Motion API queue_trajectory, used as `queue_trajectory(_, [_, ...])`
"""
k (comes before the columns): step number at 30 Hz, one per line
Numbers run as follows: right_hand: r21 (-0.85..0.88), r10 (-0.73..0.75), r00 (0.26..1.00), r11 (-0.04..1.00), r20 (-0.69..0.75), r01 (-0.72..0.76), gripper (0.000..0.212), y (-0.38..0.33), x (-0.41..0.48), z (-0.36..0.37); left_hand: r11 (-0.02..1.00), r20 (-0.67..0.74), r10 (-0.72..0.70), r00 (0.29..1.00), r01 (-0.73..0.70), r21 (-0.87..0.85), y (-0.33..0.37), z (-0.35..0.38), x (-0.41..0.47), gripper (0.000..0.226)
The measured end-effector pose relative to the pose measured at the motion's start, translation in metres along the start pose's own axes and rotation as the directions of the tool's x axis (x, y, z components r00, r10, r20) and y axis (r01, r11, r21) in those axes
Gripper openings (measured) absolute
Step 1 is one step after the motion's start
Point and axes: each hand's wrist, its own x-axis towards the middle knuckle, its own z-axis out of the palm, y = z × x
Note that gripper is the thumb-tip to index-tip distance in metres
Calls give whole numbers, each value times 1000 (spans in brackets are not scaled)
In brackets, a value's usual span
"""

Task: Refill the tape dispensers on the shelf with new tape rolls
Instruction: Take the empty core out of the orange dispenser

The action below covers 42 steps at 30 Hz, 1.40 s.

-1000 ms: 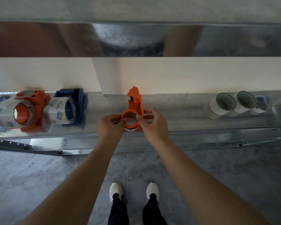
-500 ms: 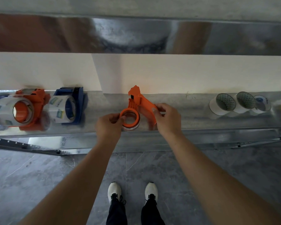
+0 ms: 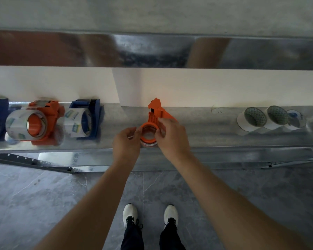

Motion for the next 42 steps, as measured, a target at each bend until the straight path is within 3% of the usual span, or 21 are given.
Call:
queue_trajectory(5, [-22, 188, 979, 982, 84, -187, 14, -5, -5, 22, 992, 68, -40, 997, 48, -115, -4, 1, -9, 60])
queue_trajectory(11, [79, 285, 951, 952, 117, -295, 22, -7, -4, 32, 978, 134, -64, 989, 89, -189, 2, -4, -9, 63])
queue_trajectory(24, [117, 320, 946, 943, -59, -311, 21, -42, -6, -1, 970, 170, 11, 985, 31, -241, 39, -27, -18, 31])
queue_trajectory(28, [119, 328, 940, 941, -92, -317, 28, -56, -6, -13, 967, 181, 32, 983, 15, -256, 52, -33, -19, 28])
queue_trajectory(42, [93, 354, 901, 935, -250, -342, 23, -93, -15, -68, 947, 242, 195, 950, -118, -299, 102, -50, -42, 26])
